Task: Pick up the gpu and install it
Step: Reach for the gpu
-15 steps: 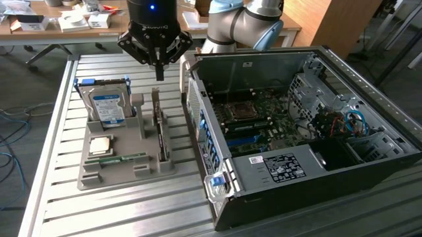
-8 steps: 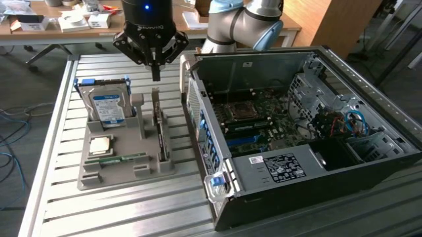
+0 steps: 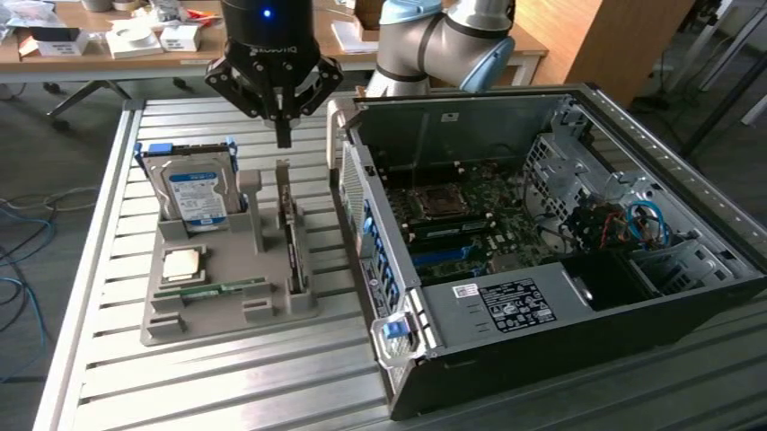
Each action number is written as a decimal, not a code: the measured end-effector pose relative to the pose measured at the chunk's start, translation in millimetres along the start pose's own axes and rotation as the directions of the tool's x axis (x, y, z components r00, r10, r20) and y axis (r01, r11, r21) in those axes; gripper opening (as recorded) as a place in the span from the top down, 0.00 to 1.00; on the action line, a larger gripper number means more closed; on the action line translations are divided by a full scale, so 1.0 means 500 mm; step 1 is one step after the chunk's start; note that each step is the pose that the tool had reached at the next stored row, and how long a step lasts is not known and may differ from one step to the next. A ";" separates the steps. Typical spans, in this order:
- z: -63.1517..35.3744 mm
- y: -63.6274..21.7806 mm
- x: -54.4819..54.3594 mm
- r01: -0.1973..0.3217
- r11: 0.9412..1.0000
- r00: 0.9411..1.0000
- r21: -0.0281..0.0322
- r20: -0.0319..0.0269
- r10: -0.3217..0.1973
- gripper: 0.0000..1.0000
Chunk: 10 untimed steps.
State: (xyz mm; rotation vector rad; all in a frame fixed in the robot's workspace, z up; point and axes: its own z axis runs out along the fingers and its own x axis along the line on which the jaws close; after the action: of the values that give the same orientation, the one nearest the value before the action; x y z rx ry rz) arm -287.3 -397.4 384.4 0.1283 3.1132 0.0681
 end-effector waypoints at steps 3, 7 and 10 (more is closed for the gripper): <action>0.000 -0.006 -0.001 0.000 1.000 1.000 0.000 0.000 0.000 0.89; -0.001 -0.016 -0.001 0.000 1.000 1.000 0.000 0.000 0.000 0.89; -0.001 -0.024 -0.002 0.000 1.000 1.000 0.000 0.000 0.000 0.89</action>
State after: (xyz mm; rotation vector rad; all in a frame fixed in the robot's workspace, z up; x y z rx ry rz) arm -287.3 -409.4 384.3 0.1284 3.1131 0.0681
